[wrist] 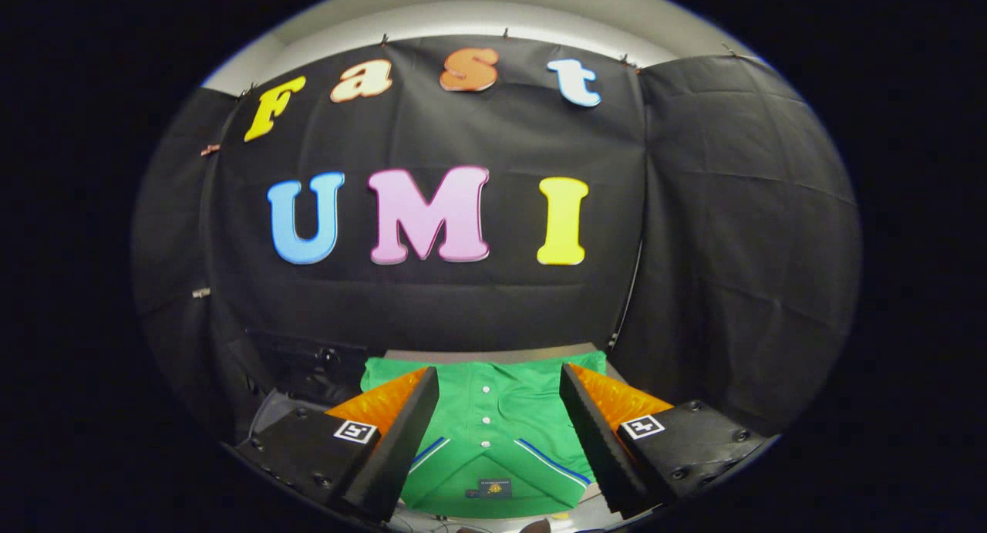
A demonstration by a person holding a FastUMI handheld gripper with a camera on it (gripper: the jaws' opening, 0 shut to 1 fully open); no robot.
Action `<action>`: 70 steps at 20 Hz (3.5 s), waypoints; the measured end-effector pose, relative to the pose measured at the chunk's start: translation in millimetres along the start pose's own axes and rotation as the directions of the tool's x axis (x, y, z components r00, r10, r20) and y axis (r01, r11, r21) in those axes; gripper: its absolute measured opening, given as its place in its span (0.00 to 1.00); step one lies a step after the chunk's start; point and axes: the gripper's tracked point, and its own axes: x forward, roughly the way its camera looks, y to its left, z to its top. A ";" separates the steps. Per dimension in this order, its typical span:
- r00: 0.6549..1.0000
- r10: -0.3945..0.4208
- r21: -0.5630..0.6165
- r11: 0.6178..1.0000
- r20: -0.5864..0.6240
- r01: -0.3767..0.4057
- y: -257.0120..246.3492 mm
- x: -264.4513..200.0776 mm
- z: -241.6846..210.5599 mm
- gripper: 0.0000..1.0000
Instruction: Put the clothes into the washing machine and then close the washing machine lid.
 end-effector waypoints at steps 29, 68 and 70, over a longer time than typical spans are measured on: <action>0.777 -0.025 -0.057 0.998 -0.629 -0.014 4.0 119.6 -96.0 0.77; 0.839 0.494 0.174 0.868 -0.227 -0.464 300.6 62.4 43.1 0.10; 0.825 0.512 0.176 0.858 -0.240 -0.482 321.9 64.0 30.4 0.10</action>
